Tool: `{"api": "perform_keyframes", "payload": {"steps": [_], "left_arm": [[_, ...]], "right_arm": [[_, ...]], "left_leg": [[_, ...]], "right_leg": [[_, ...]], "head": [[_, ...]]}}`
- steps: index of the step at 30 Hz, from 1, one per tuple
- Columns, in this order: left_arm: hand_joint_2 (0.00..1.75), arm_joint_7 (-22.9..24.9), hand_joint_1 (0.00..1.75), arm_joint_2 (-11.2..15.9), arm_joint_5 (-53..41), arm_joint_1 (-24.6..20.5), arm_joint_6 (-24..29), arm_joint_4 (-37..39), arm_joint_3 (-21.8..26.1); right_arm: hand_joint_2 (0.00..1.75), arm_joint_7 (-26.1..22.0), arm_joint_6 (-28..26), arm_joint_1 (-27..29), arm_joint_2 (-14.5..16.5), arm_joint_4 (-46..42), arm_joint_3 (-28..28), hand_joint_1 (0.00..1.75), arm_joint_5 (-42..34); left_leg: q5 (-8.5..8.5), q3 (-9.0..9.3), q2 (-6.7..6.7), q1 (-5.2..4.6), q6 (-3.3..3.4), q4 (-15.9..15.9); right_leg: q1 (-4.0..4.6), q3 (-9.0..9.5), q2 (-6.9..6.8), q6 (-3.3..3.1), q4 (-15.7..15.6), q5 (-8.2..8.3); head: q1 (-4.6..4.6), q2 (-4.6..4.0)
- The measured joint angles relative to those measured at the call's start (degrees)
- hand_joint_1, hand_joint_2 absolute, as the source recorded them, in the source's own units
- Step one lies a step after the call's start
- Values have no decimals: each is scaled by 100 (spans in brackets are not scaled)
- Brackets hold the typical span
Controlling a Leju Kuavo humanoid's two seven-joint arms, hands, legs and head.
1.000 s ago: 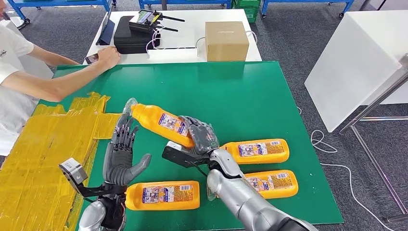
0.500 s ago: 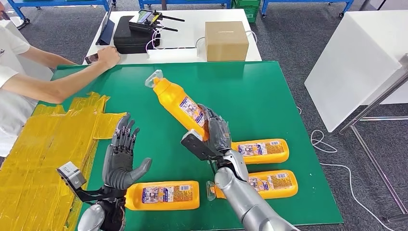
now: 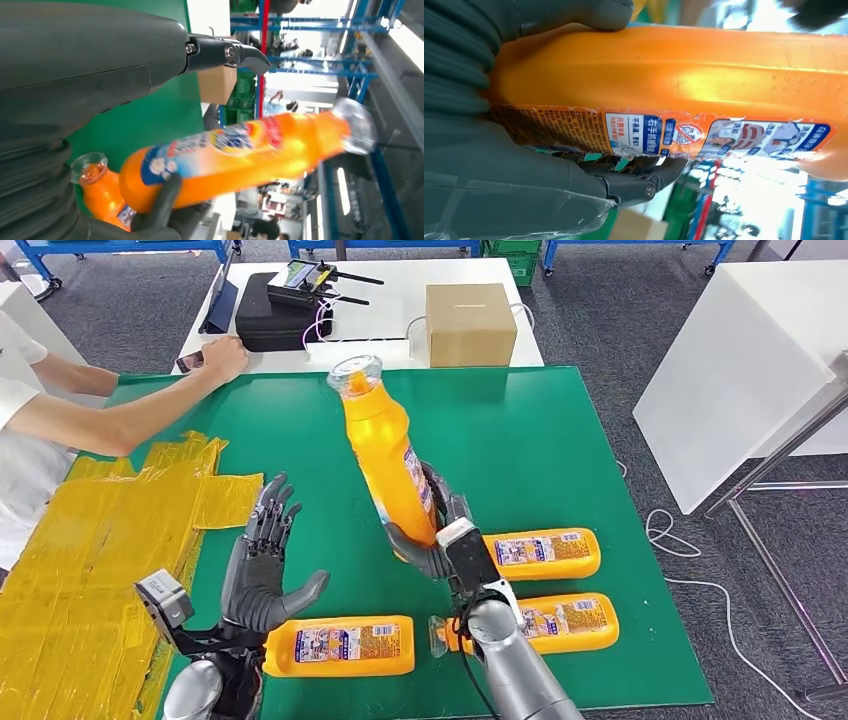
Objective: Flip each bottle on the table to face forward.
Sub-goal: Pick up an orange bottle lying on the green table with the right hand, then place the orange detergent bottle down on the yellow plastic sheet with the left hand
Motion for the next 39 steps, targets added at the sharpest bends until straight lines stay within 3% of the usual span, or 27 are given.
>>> {"api": "perform_keyframes", "payload": {"steps": [5, 19, 31, 39], "left_arm": [[175, 234, 0, 137, -173, -185, 3, 79, -229], [175, 383, 0, 270, -176, -483, 10, 258, -522], [175, 500, 0, 339, 144, -587, -56, 275, -668], [175, 577, 0, 374, 436, -596, -157, 275, -732]], "right_arm": [[175, -142, 305, 252, -100, -528, 48, 175, -165], [175, -209, 311, 383, -211, -709, 145, 175, -70], [175, -263, -100, 383, -217, -601, 292, 175, 428], [175, -218, -702, 366, -213, -278, 468, 175, 1187]], "left_leg": [[0, 1, 1, 0, 0, 0], [0, -1, 1, 0, 0, 0], [0, -3, 1, 0, 0, 0], [0, -4, 1, 0, 0, 0]], "right_leg": [[-1, 0, 1, 0, 0, 0], [0, -1, 1, 0, 0, 0], [0, -2, 0, 0, 0, 0], [-1, -1, 0, 0, 1, 0]], "head": [[-1, 0], [-1, 0], [-1, 0], [-1, 0]]}}
